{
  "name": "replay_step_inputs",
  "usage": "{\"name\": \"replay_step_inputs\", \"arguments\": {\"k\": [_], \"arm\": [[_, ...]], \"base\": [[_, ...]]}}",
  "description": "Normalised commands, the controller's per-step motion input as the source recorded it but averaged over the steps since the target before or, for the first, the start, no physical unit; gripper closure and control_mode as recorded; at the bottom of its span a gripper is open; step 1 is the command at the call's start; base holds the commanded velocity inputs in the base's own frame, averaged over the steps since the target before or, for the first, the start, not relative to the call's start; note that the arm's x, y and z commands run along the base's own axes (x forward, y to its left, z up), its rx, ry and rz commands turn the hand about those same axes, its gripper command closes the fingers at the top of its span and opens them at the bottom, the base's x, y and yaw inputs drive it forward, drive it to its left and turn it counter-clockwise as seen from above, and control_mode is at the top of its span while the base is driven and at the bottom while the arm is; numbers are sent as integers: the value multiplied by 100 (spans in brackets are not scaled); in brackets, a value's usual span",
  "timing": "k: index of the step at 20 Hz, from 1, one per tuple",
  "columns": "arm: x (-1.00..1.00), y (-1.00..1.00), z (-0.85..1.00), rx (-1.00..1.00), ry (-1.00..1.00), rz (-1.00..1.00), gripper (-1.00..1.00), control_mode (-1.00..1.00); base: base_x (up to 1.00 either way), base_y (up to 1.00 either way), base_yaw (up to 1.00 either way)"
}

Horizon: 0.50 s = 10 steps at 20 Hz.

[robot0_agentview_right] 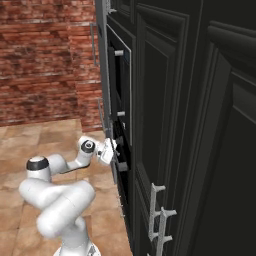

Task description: Place the fish on the rack of the oven, and slide the rack back inside. Close the oven door.

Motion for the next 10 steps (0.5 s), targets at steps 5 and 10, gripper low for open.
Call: {"name": "replay_step_inputs", "arguments": {"k": [5,10], "arm": [[0,-21,-1,0,0,-3,-100,-100],[0,0,0,0,0,0,-100,-100]], "base": [[0,0,0],[0,0,0]]}}
